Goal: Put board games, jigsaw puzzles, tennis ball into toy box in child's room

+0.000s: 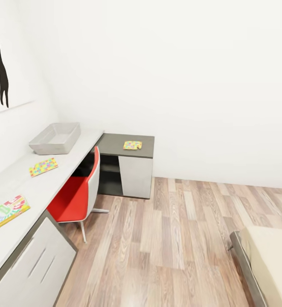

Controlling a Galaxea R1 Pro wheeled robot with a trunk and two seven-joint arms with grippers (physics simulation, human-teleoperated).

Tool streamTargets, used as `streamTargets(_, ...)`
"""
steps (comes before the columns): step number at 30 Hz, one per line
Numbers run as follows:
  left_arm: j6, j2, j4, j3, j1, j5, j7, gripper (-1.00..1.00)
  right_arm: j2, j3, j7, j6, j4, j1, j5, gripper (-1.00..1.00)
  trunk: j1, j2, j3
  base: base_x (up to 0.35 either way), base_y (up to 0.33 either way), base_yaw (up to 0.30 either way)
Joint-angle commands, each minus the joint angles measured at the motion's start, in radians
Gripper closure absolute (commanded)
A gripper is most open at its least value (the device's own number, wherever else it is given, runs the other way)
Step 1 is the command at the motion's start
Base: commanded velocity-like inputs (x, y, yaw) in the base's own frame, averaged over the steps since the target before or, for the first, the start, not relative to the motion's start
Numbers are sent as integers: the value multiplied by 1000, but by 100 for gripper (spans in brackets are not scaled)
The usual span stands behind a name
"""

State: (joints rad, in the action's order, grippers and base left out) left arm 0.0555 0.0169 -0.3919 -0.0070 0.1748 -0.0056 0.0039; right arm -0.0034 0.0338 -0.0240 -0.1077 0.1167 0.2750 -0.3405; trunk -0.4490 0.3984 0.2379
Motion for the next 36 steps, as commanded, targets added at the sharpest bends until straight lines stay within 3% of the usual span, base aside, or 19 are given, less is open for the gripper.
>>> streamTargets(1,6,0,-2,-1,0,-1,0,-100,0,3,-1,-3,0,0,-2,-100,-1,2,2,264,-43,0)
streamTargets(36,4,-2,-2,-1,0,1,2,-100,2,2,-1,-4,-1,0,0,-100,-1,2,2,246,31,0)
